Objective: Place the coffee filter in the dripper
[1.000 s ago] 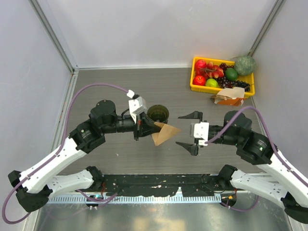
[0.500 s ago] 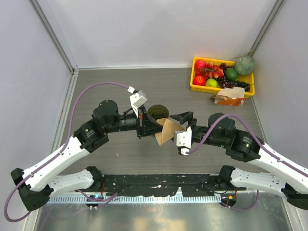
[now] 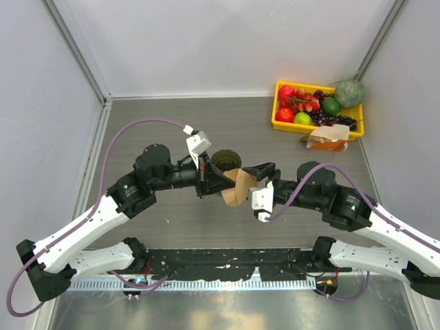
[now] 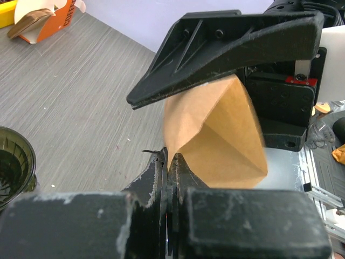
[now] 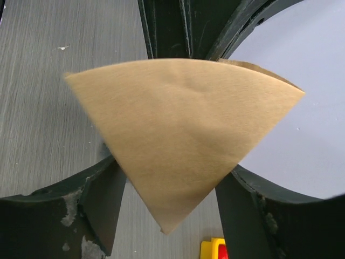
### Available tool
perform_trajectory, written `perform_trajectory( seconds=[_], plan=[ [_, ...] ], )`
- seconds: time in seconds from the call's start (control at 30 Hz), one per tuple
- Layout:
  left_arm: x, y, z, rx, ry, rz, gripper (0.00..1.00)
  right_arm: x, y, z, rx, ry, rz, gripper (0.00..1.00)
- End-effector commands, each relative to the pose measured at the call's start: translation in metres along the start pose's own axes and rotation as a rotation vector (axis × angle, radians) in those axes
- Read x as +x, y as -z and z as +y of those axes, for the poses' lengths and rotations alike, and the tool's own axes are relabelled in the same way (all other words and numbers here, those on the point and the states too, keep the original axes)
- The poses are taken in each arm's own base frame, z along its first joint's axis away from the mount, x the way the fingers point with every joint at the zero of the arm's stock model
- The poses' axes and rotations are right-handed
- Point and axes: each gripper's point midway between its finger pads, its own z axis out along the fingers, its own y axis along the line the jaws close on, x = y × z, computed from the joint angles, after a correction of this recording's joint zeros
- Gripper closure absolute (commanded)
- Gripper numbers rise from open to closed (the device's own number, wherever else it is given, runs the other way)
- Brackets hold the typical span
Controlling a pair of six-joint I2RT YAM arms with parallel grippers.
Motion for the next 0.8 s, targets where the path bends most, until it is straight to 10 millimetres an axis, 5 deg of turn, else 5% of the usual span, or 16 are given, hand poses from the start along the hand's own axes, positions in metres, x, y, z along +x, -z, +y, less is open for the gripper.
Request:
perform_trajectory(
  seconds=[0.0,0.3,0.37,0.47,0.6,0.67,0.77],
  plan=[
    [-0.015,0.003,-0.007,0.028,-0.064,-0.057,1.00,-0.017,0.005,-0.013,0.038,-0.006,-0.047,0.37],
    [-0.013,0.004,-0.010,0.055,-0.107,-0.058,0.99,-0.016,0.007,-0.012,0.037,-0.018,-0.048,0.61],
    [-0.013,0.005,-0.011,0.060,-0.133,-0.060,0.85,-0.016,0.007,-0.012,0.040,-0.021,-0.046,0.67],
    [-0.018,0.012,-0.015,0.080,-0.236,-0.071,0.48,-0.015,0.008,-0.013,0.051,-0.037,-0.044,0.77],
    [-0.050,0.040,-0.012,0.033,-0.425,-0.146,0.12,-0.016,0.013,-0.012,0.060,-0.081,-0.052,0.85],
    [-0.064,0.057,-0.010,-0.013,-0.526,-0.180,0.06,-0.018,0.015,-0.012,0.056,-0.113,-0.068,0.89],
    [-0.051,0.066,-0.017,0.039,-0.677,-0.137,0.01,-0.032,0.017,-0.008,0.019,-0.146,-0.130,0.95]
  ],
)
